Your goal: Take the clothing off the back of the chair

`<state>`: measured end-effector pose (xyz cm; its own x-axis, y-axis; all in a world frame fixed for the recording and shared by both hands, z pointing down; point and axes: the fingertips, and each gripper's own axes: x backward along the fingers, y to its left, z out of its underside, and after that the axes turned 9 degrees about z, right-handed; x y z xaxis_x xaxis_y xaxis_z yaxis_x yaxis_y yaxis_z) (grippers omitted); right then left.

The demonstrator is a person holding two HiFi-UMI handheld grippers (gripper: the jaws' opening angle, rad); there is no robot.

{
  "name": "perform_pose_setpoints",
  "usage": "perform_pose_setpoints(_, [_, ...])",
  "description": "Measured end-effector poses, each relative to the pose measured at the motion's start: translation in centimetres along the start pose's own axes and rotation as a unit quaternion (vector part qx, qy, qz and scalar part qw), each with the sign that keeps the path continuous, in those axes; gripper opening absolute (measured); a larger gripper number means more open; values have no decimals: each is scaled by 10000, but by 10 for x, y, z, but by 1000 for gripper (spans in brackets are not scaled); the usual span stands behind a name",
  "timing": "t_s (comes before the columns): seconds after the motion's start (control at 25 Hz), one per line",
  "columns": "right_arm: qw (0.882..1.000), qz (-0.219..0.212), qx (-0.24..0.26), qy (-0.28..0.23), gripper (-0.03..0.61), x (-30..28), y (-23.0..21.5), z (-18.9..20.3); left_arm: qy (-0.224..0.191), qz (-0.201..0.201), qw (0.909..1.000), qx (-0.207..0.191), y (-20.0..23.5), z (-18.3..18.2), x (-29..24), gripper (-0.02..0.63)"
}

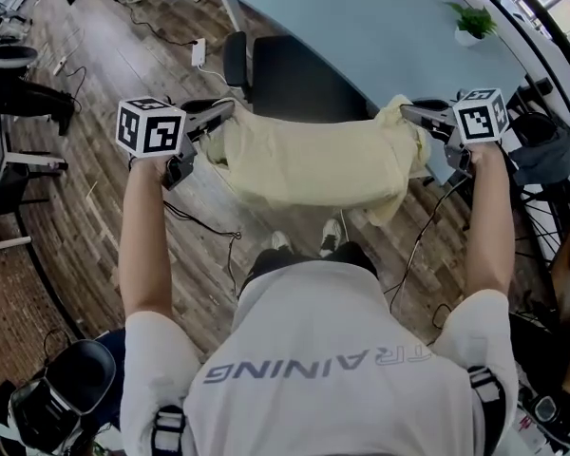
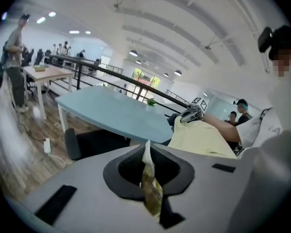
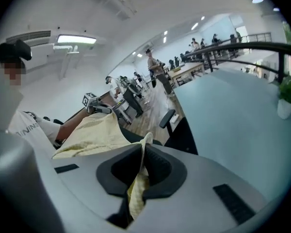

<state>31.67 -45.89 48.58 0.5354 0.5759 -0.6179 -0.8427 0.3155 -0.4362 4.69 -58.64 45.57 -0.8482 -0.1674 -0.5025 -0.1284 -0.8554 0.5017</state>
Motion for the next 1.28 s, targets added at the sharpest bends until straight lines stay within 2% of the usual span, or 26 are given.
perform_pose_setpoints(0.08, [9977, 464, 36, -498, 31, 13, 1, -12, -167, -407, 9980, -445, -5, -5, 10, 49])
perform_pose_setpoints(0.2, [9851, 1095, 159, -1317, 31, 37, 11, -27, -598, -957, 9894, -914, -15, -15, 29, 49])
perform_pose_setpoints(0.28, [9724, 1442, 210, -1822, 31, 55, 22, -32, -1027, -1186, 9821, -1046, -25, -24, 45, 48])
perform_pose_setpoints(0.44, [9423, 1901, -35, -2755, 31, 88, 53, -40, -1941, -1510, 9629, -1109, -49, -35, 77, 49])
perform_pose_setpoints(0.56, [9162, 2288, -94, -3290, 31, 108, 80, -42, -2318, -1843, 9456, -1348, -70, -34, 93, 49])
perform_pose_setpoints(0.68, [8903, 2567, -77, -3761, 31, 125, 108, -37, -2689, -1939, 9313, -1509, -93, -30, 105, 49])
perform_pose_setpoints(0.84, [8646, 2744, -55, -4209, 31, 150, 143, -21, -3039, -1853, 9206, -1607, -130, -18, 119, 49])
perform_pose_setpoints(1.0, [8588, 2785, -7, -4299, 31, 167, 161, 3, -3110, -1863, 9167, -1681, -164, -1, 118, 49])
perform_pose_setpoints(1.12, [8583, 2667, 125, -4383, 31, 178, 172, 14, -3162, -2092, 9079, -1789, -184, 6, 119, 49])
perform_pose_setpoints(1.28, [8554, 2399, 262, -4583, 31, 184, 192, 10, -3245, -2340, 8997, -1746, -201, 11, 136, 49])
